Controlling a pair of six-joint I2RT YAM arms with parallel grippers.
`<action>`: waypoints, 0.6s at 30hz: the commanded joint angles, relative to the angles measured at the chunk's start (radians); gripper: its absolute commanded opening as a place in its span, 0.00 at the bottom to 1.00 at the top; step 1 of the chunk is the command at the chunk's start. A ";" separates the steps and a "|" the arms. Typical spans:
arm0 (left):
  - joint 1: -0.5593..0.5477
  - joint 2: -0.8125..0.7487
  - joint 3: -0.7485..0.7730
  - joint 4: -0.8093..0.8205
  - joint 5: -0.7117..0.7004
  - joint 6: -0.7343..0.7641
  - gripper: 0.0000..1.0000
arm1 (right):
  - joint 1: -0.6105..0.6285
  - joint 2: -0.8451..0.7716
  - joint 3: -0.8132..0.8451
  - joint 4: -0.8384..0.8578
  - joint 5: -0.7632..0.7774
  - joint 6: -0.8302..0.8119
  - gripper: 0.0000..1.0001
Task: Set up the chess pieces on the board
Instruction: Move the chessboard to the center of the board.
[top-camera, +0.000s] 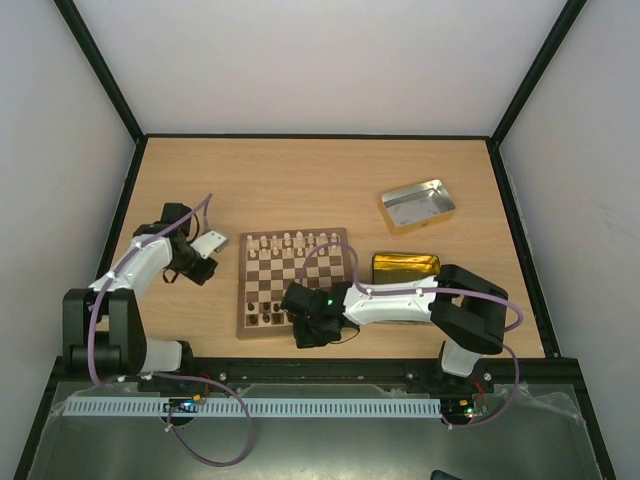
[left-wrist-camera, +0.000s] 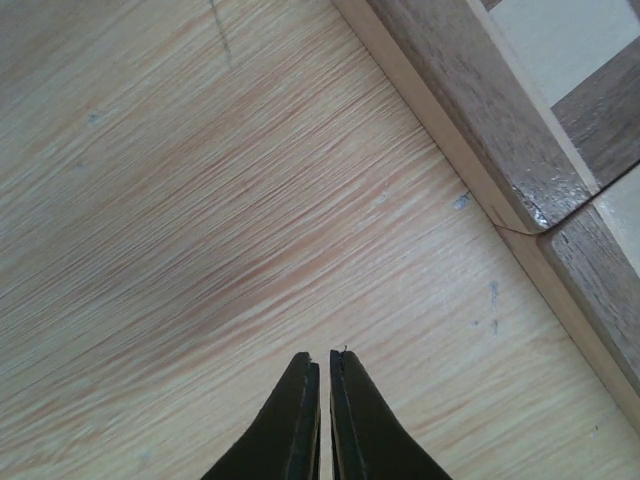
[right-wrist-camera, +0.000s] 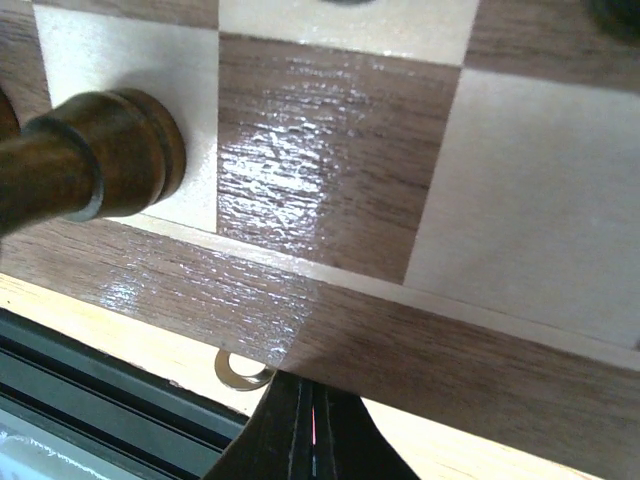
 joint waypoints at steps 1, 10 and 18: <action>-0.010 0.051 -0.028 0.078 0.033 -0.013 0.06 | -0.018 -0.005 0.034 -0.032 0.055 -0.024 0.02; -0.065 0.133 -0.021 0.147 0.054 -0.061 0.07 | -0.026 -0.004 0.036 -0.038 0.058 -0.031 0.02; -0.071 0.228 0.002 0.181 0.086 -0.096 0.07 | -0.029 0.003 0.048 -0.046 0.059 -0.037 0.02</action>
